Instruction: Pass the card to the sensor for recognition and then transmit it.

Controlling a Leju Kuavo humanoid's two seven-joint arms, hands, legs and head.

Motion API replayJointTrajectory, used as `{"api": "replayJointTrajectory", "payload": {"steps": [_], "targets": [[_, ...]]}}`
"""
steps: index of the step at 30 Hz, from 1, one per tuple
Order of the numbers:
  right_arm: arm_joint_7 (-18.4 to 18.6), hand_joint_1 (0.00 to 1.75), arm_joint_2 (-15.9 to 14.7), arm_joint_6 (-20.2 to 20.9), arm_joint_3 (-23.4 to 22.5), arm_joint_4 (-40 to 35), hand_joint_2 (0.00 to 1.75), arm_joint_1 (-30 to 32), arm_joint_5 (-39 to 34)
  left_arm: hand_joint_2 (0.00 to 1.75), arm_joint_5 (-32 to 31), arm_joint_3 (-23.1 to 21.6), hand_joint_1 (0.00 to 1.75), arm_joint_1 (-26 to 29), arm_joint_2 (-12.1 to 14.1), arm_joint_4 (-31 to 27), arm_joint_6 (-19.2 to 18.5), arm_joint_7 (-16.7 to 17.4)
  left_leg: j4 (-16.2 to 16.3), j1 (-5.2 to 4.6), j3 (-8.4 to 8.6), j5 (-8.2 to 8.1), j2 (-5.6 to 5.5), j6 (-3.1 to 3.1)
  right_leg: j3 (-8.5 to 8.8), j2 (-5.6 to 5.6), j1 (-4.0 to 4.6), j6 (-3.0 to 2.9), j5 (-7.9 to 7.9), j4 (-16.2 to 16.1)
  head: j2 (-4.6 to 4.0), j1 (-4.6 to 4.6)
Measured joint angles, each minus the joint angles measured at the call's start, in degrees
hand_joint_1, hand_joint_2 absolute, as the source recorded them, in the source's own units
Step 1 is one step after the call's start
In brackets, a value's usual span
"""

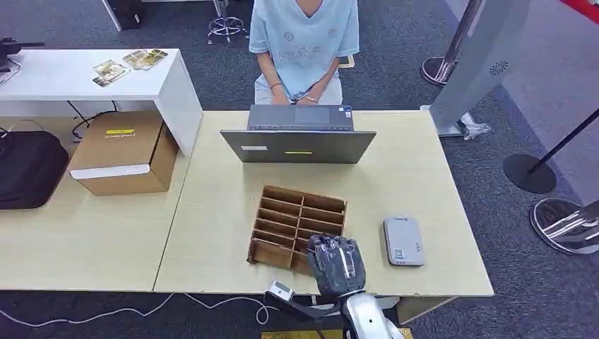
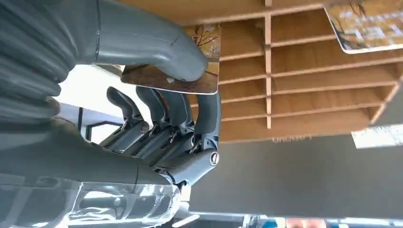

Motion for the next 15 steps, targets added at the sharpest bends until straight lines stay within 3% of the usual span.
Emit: {"api": "replayJointTrajectory", "payload": {"steps": [7, 15], "targets": [[-2.0, 1.69, 0.0, -5.7, 0.0, -1.1, 1.75, 0.4, 0.0, 1.75, 0.9, 1.7, 0.0, 0.3, 0.0, 0.0, 0.7, -0.4, 0.0, 0.0, 0.0, 0.0, 0.03, 0.0, -0.01, 0.02, 0.0, 0.0, 0.0, 0.0, 0.0, 0.0], [-5.6, 1.75, 0.0, -18.8, -0.3, -2.6, 1.75, 0.7, 2.1, 1.75, 1.2, 3.3, 0.0, 0.4, 0.0, 0.0, 1.1, -0.6, 0.0, 0.0, 0.0, 0.0, 0.04, 0.0, -0.01, 0.03, 0.0, 0.0, 0.0, 0.0, 0.0, 0.0]]}}
